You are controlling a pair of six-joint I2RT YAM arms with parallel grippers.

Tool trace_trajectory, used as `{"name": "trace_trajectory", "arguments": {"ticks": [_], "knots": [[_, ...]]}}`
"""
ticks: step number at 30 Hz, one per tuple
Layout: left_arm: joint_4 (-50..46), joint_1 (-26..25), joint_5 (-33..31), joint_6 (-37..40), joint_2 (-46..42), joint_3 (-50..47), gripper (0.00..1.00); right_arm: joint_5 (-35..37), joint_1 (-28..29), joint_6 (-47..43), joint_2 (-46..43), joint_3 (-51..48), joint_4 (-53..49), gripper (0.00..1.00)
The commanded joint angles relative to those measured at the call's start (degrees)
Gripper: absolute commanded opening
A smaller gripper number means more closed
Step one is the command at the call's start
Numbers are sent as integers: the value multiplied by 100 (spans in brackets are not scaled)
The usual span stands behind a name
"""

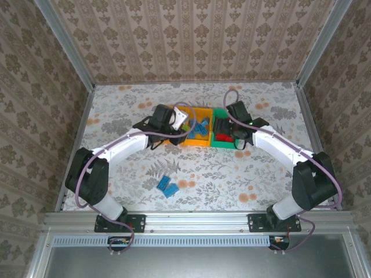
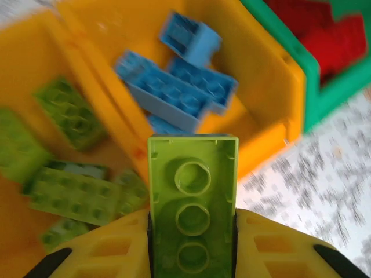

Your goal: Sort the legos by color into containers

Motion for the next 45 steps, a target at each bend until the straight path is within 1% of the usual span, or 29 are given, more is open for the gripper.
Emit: {"name": "trace_trajectory", "arguments": {"ticks": [1,3,4,5,6,10,14,16,17,19,20,22,25,26,27,29,34,39,43,45], "knots": [[142,356,-102,-431,223,428,30,198,439,-89,-157,-246,375,85],[95,611,-23,-684,576,737,31,143,755,-370,-104,-372,586,85],[95,708,60,-789,733,866,34,151,906,-462,-85,-429,661,85],[97,769,124,-971,906,994,34,123,1051,-554,-59,-502,742,85],[109,979,240,-1113,1072,1115,34,72,1189,-614,-39,-581,828,85],[193,1086,380,-1319,1443,1438,34,-24,1771,-770,44,-835,1111,86],[117,1154,565,-1463,1787,1743,35,-8,2485,-858,260,-989,1347,92],[117,1185,647,-1538,1868,1782,38,71,2860,-826,418,-1008,1421,96],[121,1183,653,-1572,1893,1779,42,153,3069,-809,515,-994,1468,99],[150,1185,675,-1608,1889,1762,48,328,3431,-743,727,-891,1430,100],[148,1183,688,-1621,1872,1752,54,449,3606,-687,838,-790,1341,100],[155,1183,673,-1657,1823,1726,69,570,3896,-496,1065,-539,1124,100],[144,1183,654,-1674,1697,1673,89,733,4317,-265,1375,-185,832,100],[142,1184,637,-1680,1640,1646,98,844,4451,-223,1462,-71,716,100],[151,1183,621,-1672,1577,1606,100,955,4564,-190,1528,36,610,100],[150,1183,575,-1651,1462,1535,100,1031,4705,-110,1613,149,507,100],[147,1184,495,-1596,1209,1342,100,931,4901,146,1747,220,618,100],[156,1183,469,-1571,998,1177,100,1124,4942,261,2166,501,217,100],[189,1183,400,-1576,804,986,100,1285,4934,349,2394,663,50,97],[214,1183,399,-1590,722,905,100,1298,4932,357,2506,764,-34,92]]}}
